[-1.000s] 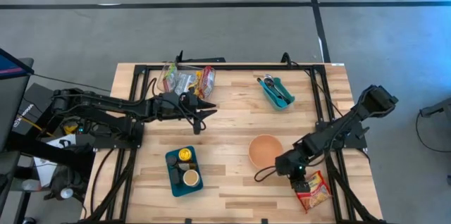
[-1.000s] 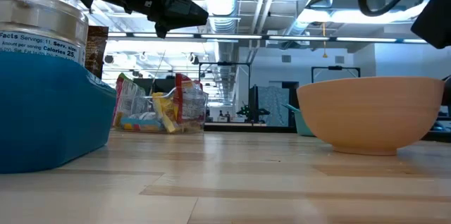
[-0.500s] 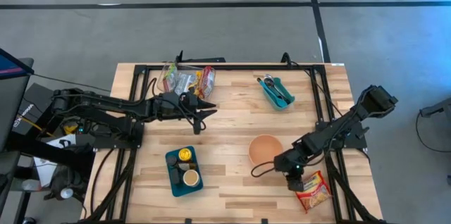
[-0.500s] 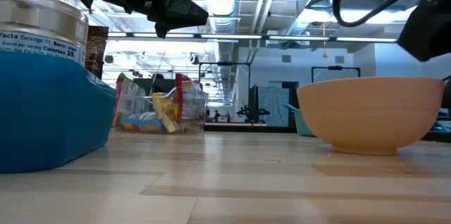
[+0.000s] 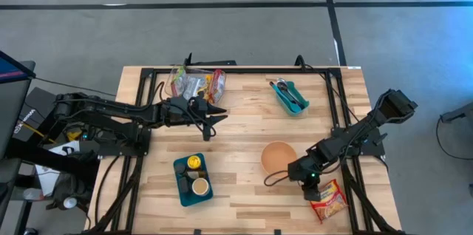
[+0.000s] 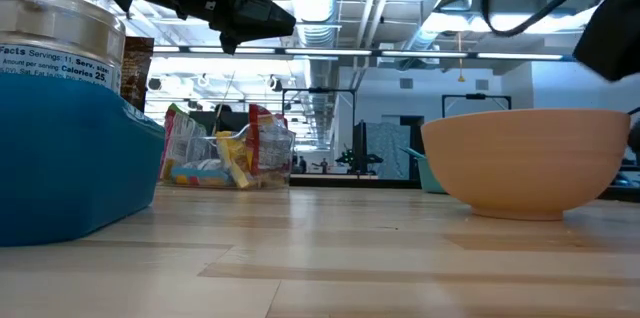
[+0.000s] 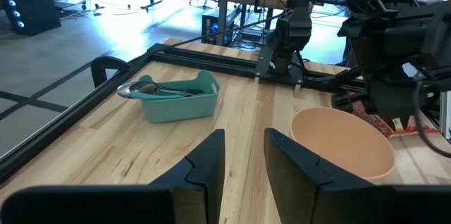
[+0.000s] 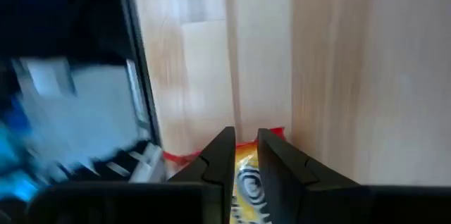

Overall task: Pick & Place Food Item
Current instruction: Put the red noodle pack into the transparent bin

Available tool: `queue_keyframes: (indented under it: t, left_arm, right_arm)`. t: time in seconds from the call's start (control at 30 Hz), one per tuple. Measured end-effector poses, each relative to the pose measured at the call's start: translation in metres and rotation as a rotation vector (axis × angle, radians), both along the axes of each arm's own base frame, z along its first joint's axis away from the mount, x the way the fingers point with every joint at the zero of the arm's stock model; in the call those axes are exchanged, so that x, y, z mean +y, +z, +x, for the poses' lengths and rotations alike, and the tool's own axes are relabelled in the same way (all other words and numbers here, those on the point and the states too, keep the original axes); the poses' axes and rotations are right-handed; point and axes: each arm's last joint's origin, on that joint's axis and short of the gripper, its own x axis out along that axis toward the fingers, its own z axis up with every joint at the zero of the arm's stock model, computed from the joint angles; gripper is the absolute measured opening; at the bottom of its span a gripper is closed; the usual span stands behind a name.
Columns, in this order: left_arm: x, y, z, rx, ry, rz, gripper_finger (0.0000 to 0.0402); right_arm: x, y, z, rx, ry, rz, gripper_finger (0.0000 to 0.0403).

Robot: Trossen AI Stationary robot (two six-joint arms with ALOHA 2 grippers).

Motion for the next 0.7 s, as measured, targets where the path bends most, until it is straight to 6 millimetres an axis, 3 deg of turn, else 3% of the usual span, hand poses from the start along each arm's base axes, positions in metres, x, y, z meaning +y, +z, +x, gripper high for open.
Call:
queue_keyframes:
  t: [0.2, 0.7]
  left_arm:
    - [0.0000, 0.0000, 0.0000, 0.000, 0.000, 0.000, 0.0094]
    - [-0.0001, 0.0000, 0.0000, 0.000, 0.000, 0.000, 0.0094]
  right_arm:
    - [-0.0034, -0.0002, 0.0021, -0.149, 0.176, -0.026, 0.0056]
    - [-0.0072, -0.0005, 0.0041, -0.158, 0.175, -0.033, 0.0056]
